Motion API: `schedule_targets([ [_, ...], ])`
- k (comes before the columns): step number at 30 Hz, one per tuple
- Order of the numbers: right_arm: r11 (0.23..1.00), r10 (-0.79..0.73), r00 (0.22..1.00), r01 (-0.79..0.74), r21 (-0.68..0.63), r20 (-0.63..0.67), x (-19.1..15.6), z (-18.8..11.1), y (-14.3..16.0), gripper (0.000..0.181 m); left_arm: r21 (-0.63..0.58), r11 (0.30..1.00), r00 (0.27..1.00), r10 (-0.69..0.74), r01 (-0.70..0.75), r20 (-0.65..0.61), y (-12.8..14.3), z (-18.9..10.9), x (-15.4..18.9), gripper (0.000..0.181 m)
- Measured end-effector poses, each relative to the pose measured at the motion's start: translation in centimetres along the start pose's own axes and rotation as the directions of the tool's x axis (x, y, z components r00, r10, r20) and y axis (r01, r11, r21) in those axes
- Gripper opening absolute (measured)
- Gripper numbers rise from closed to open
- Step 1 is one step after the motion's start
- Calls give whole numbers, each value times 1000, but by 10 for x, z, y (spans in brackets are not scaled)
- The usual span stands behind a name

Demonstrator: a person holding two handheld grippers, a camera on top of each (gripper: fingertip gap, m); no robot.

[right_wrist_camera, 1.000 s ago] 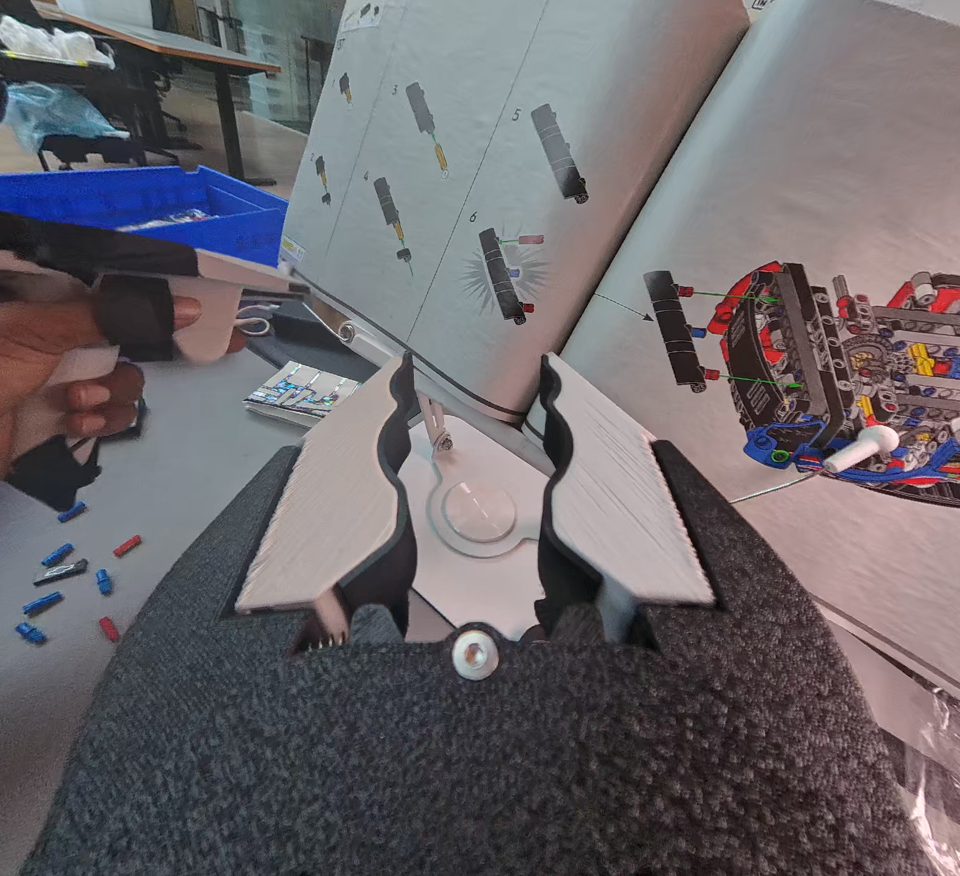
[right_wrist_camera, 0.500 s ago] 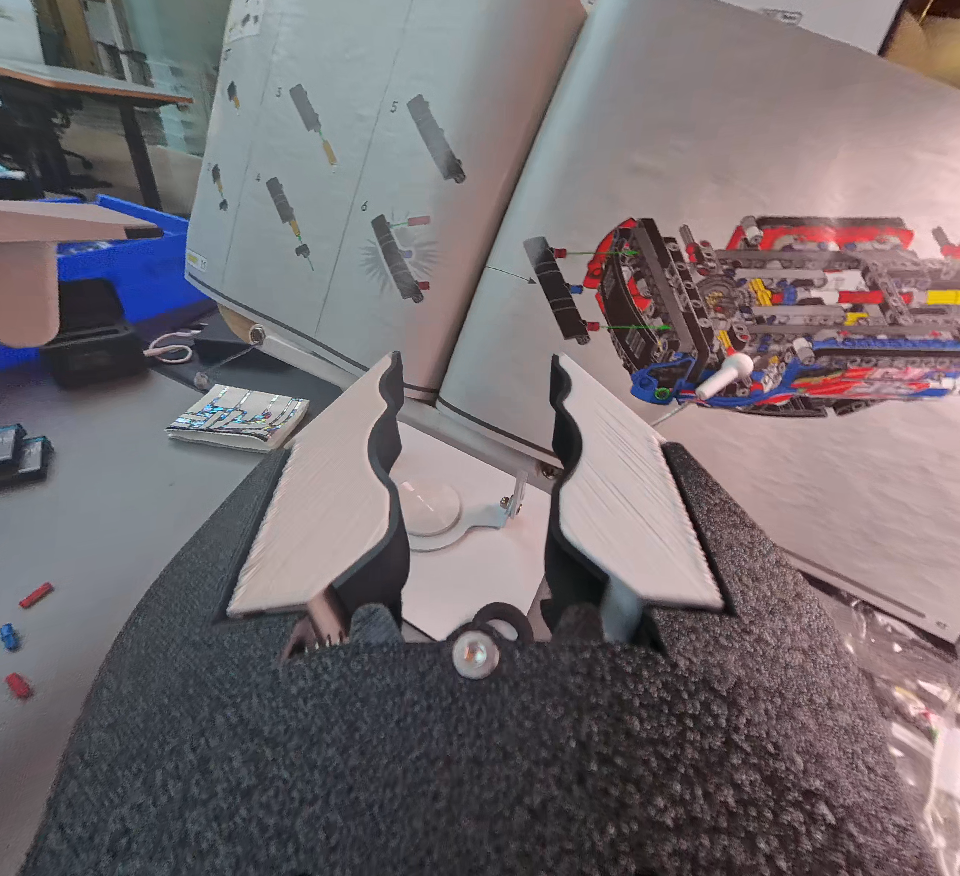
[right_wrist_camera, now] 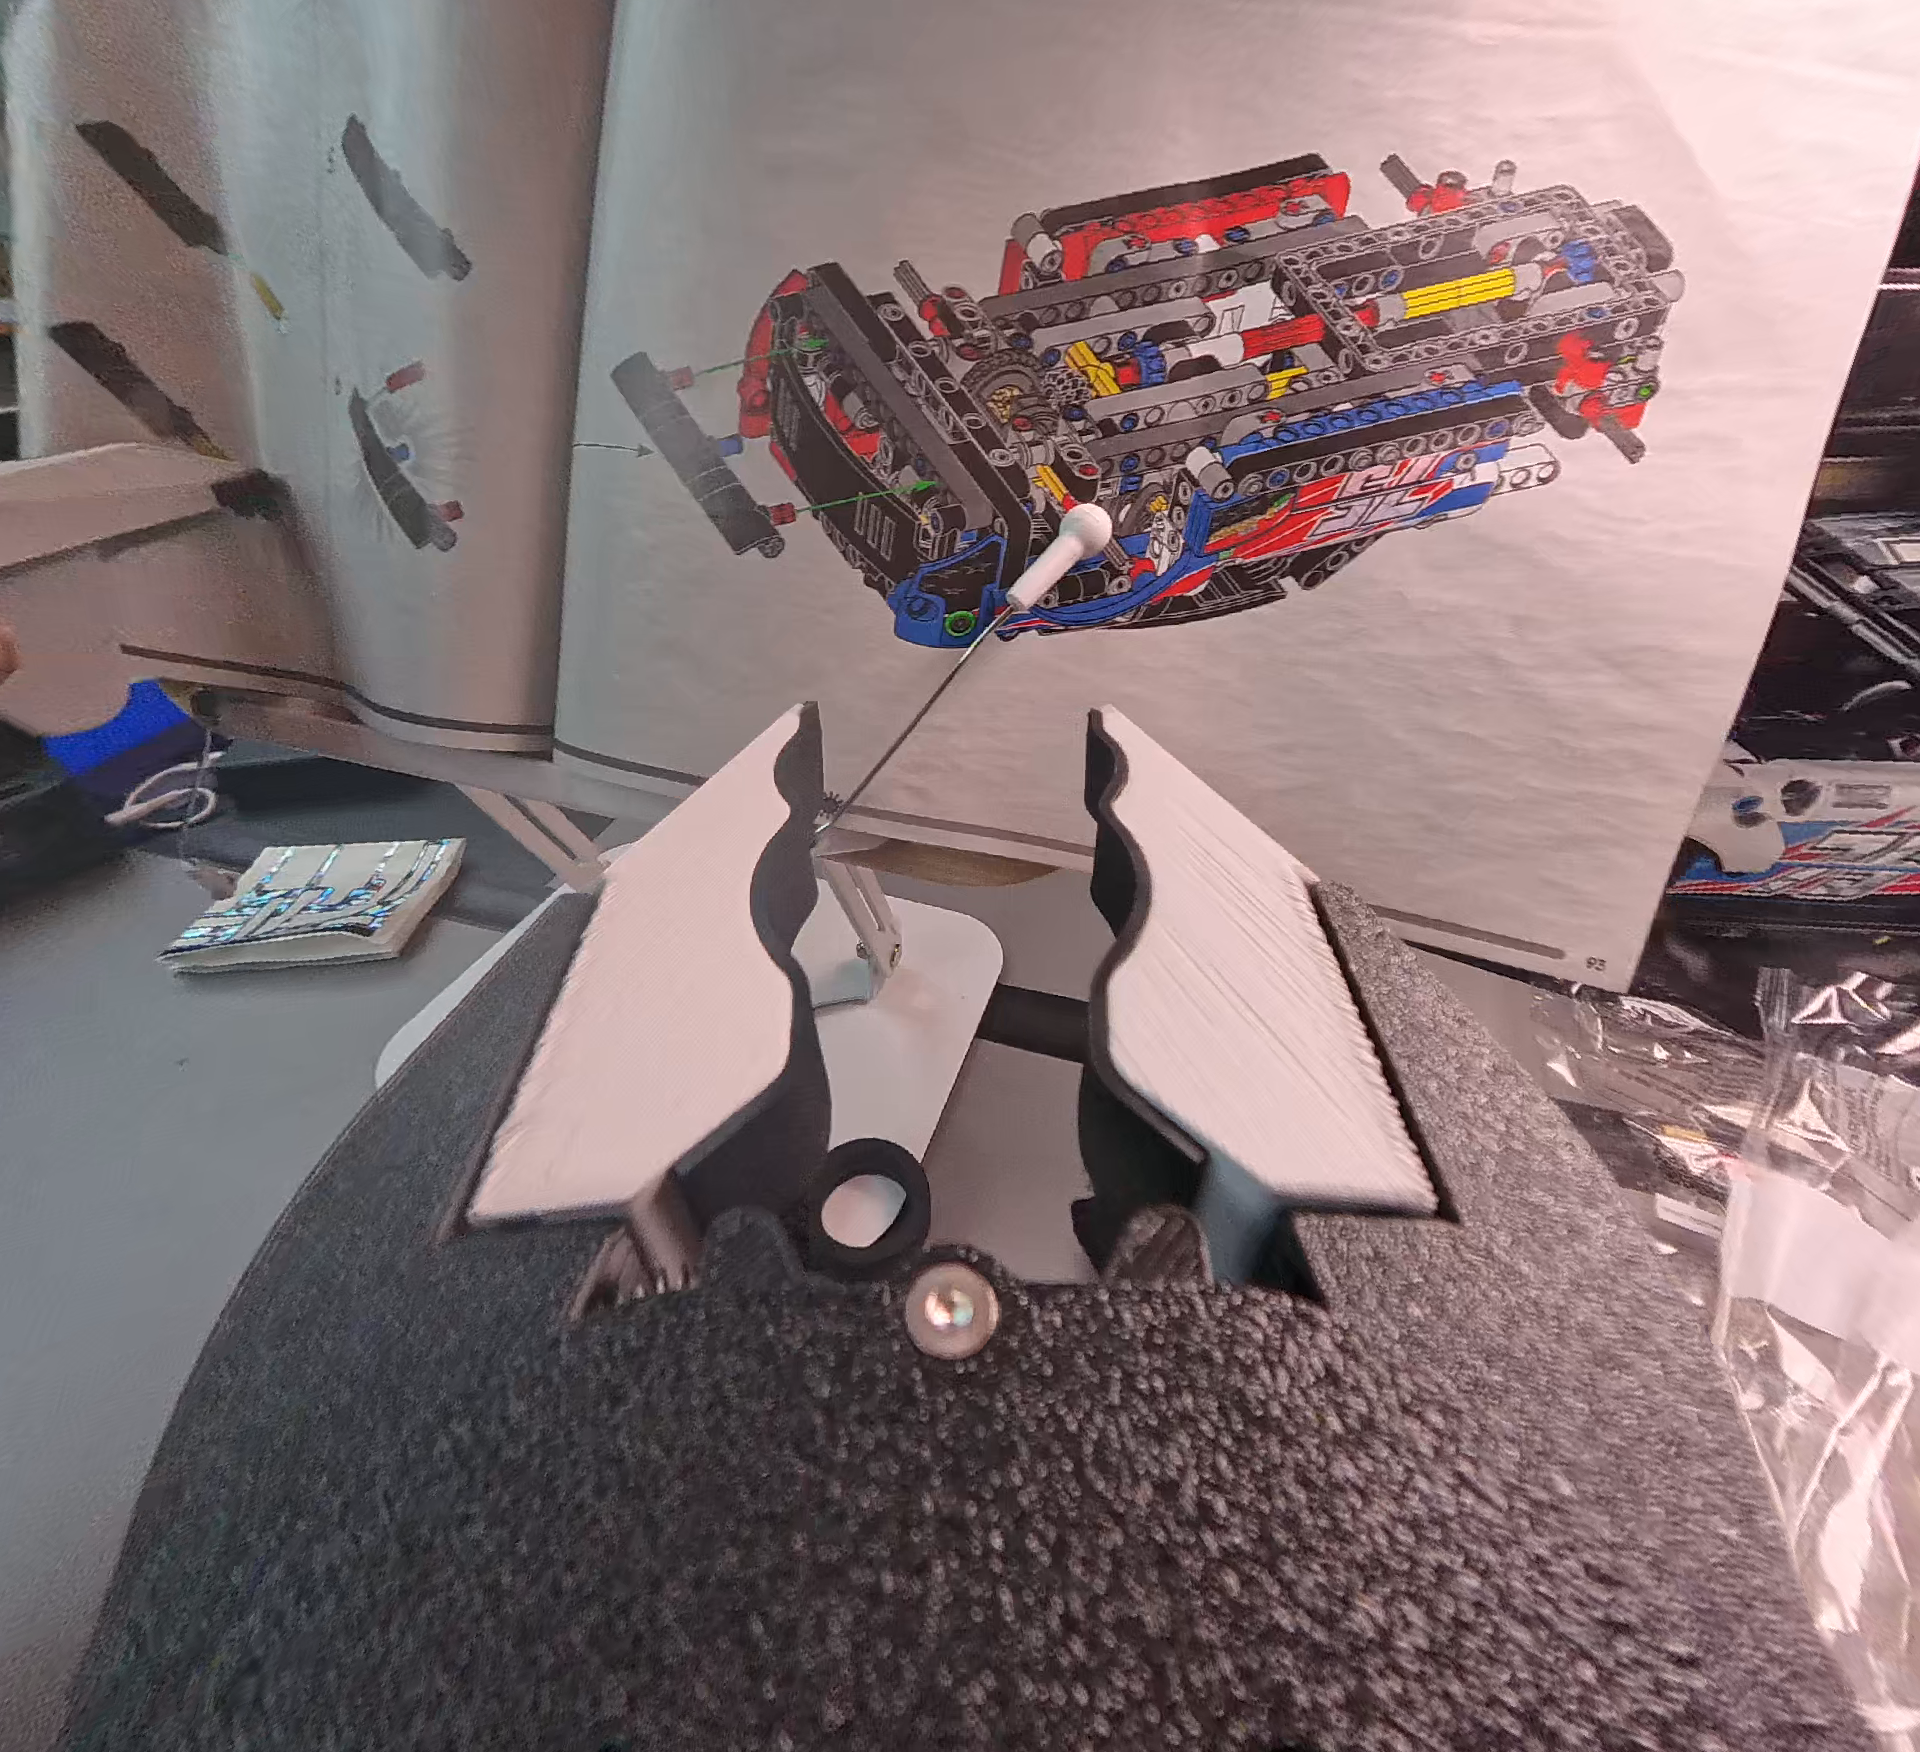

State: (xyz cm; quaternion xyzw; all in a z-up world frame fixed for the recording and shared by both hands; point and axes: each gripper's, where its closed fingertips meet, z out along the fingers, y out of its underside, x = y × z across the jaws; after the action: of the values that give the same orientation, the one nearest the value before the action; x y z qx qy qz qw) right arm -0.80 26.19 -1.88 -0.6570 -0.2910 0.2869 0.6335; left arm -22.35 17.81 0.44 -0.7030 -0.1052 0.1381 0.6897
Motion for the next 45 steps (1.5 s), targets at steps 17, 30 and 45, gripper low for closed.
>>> schedule_targets([
  [17, 1000, 3, 1000, -3, 9, 5, -5, 14, -1, 46, 136, 987, 990, -71, 88, -124, -48, -34, 33, 36],
  [30, 1000, -1, 1000, 1, 21, 1, -3, 20, 1, 6, 208, 972, 970, -59, 110, -236, -61, -63, 62, 32],
  [45, 789, 615, 785, -612, -56, 80, 12, -2, 51, 16, 41, 973, 795, -161, 227, -585, -72, -83, 156, 36],
])
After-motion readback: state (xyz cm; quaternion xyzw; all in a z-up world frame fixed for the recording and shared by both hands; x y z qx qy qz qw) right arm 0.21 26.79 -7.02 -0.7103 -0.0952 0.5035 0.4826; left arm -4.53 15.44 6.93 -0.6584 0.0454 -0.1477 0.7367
